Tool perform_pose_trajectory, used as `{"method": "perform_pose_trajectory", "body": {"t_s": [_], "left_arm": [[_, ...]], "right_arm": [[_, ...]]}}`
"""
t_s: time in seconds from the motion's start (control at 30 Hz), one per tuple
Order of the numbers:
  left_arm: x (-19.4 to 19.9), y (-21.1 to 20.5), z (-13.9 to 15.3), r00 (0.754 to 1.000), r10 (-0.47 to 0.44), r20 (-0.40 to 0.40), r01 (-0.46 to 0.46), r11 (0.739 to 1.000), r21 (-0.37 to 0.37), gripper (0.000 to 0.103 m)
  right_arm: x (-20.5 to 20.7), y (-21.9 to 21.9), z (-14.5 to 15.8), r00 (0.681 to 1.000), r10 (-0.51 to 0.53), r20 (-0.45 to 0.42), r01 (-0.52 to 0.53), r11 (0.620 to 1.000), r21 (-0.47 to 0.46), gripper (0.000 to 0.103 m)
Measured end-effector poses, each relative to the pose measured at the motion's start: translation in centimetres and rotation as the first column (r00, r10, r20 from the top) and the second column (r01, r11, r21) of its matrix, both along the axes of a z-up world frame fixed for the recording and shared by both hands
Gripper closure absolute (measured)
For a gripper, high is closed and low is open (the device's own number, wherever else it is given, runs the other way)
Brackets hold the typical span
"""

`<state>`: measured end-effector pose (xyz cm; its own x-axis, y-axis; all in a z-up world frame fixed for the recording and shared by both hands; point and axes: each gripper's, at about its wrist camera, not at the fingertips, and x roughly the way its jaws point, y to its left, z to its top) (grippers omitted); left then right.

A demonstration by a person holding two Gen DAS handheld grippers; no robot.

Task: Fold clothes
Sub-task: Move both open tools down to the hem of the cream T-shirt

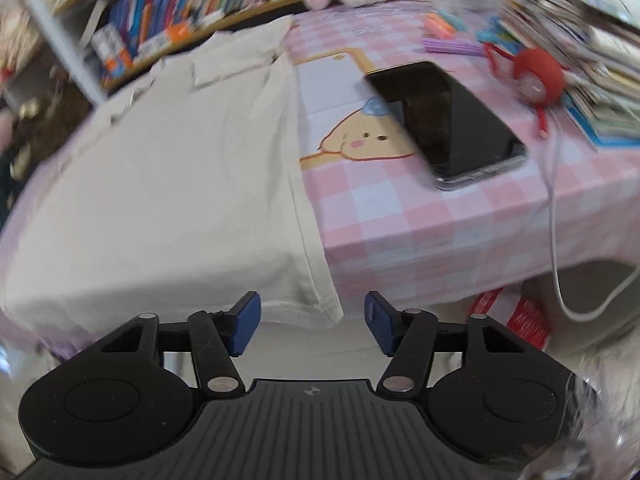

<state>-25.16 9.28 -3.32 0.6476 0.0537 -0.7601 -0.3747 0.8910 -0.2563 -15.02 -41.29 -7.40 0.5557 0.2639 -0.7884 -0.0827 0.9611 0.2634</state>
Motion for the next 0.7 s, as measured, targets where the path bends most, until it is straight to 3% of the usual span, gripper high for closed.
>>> {"method": "perform_pose_trajectory", "body": {"t_s": [0.1, 0.2, 0.23, 0.4, 0.6, 0.7], "left_arm": [[0.7, -0.2, -0.1, 0.998, -0.058, 0.004, 0.057, 0.996, 0.069, 0.025], [1.5, 0.1, -0.5, 0.996, -0.084, -0.005, 0.084, 0.989, 0.118, 0.046], [1.9, 0.3, -0.7, 0.996, -0.091, -0.014, 0.092, 0.988, 0.124, 0.049], [3.2, 1.4, -1.8, 0.99, -0.127, -0.066, 0.136, 0.978, 0.156, 0.051], [4.3, 2.5, -1.8, 0.983, -0.174, -0.051, 0.18, 0.972, 0.148, 0.052], [5.1, 2.8, -1.9, 0.978, -0.204, -0.049, 0.209, 0.967, 0.143, 0.06]], "right_arm": [[0.5, 0.6, -0.5, 0.999, 0.046, 0.001, -0.046, 0.998, -0.049, 0.05], [1.1, 0.3, -0.8, 0.998, 0.063, -0.011, -0.063, 0.996, -0.059, 0.05], [1.3, 0.3, -0.8, 0.998, 0.068, -0.016, -0.069, 0.996, -0.059, 0.05], [2.1, 0.4, -0.9, 0.992, 0.113, -0.051, -0.117, 0.99, -0.08, 0.05], [3.7, 1.3, 0.0, 0.987, 0.138, -0.082, -0.148, 0.981, -0.127, 0.05], [4.0, 1.3, 0.0, 0.988, 0.12, -0.101, -0.131, 0.985, -0.116, 0.05]]}}
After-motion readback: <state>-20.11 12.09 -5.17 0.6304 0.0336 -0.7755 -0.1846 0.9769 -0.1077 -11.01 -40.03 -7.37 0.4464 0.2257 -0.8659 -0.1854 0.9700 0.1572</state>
